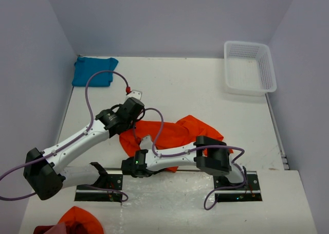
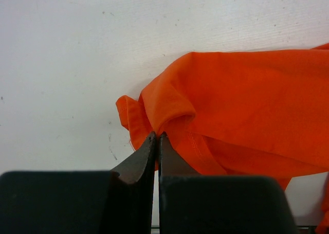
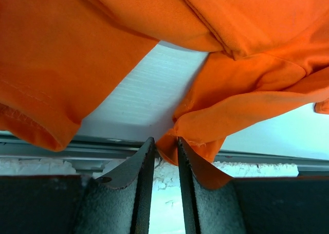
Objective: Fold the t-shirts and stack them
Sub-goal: Flatten out the tshirt
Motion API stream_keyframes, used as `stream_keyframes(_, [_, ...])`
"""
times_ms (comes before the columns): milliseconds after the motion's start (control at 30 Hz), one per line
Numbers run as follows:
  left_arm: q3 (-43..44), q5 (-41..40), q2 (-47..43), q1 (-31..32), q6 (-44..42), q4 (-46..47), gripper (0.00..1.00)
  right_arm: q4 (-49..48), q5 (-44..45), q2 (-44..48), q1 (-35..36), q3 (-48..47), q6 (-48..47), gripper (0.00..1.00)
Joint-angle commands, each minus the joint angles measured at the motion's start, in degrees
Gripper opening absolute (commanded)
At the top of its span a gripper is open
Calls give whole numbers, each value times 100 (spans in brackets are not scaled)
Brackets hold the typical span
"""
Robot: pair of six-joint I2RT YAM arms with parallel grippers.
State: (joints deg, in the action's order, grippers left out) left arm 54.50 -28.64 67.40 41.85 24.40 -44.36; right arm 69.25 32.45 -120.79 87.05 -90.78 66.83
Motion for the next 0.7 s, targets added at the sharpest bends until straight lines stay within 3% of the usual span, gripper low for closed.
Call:
stream_keyframes(0, [-36,43,-7,-27,-94,138,0,-61,78,-15,-21,96,85,25])
stream_keyframes(300, [-18,87,-60,-27,-111,120,0,-44,95,-15,-56,298,199,25])
stream_keyframes(433, [-36,96,-69,-27,-111,129,0,-17,113,12,-74,281,216,10])
stream_keyframes(467, [-45,96,-69,-27,-111,129,0,35,156,21,-74,272,234,1])
stream_keyframes(667, [-10,61,-103,-27,-50,103,0,992,551,459,-74,227,891,0])
